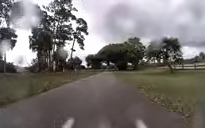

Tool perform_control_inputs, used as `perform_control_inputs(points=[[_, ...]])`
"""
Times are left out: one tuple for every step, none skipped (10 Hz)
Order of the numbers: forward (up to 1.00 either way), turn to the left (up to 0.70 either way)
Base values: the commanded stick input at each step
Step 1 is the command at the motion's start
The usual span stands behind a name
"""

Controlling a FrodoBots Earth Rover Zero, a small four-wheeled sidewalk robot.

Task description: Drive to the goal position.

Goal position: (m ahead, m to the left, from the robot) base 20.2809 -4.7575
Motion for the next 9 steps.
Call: perform_control_inputs(points=[[1.0,0.0],[1.0,0.0],[1.0,0.0],[1.0,0.0],[1.0,0.0],[1.0,0.0],[1.0,0.0],[1.0,0.0],[1.0,0.0]])
